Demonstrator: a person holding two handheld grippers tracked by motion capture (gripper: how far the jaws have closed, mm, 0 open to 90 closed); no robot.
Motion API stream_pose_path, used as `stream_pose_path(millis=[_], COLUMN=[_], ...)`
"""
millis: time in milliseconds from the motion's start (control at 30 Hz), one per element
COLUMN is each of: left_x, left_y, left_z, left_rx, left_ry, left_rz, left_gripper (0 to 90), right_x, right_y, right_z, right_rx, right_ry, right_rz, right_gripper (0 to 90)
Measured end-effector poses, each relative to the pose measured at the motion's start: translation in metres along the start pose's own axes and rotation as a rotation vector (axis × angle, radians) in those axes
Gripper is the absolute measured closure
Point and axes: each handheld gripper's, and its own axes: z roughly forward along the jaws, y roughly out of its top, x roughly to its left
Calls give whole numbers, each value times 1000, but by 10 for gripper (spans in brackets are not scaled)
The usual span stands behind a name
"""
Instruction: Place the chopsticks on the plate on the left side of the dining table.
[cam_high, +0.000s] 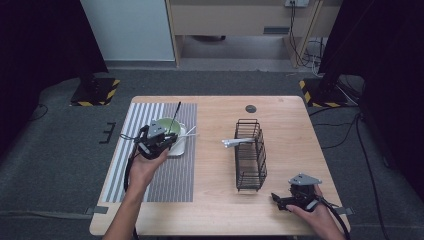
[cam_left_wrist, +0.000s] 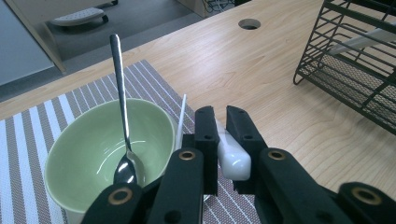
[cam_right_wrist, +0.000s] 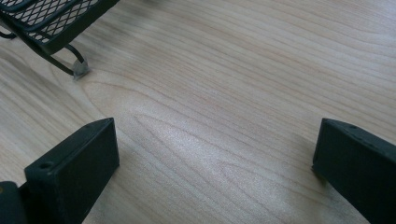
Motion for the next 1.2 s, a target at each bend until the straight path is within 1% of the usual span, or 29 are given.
stream_pose_path(millis=[233, 633, 667, 933, 1100, 1167, 1200], left_x=[1, 4, 5, 6, 8, 8, 8], left_y=[0, -8, -10, -20, -34, -39, -39], left_z=[-1, -3, -4, -8, -11, -11, -11], left_rx=[-13, -3, -4, 6, 17, 23, 23], left_ry=[12, 12, 12, 12, 11, 12, 12], left_rz=[-8, -15, -20, -21, -39, -40, -40], left_gripper=[830, 830, 830, 830, 829, 829, 829], right_x=[0, 0, 0, 0, 0, 0, 0], right_y=[0, 0, 0, 0, 0, 0, 0], right_z=[0, 0, 0, 0, 0, 0, 0], right_rx=[0, 0, 0, 0, 0, 0, 0], right_ry=[0, 0, 0, 0, 0, 0, 0], right_rz=[0, 0, 0, 0, 0, 0, 0], right_gripper=[3, 3, 3, 3, 3, 3, 3])
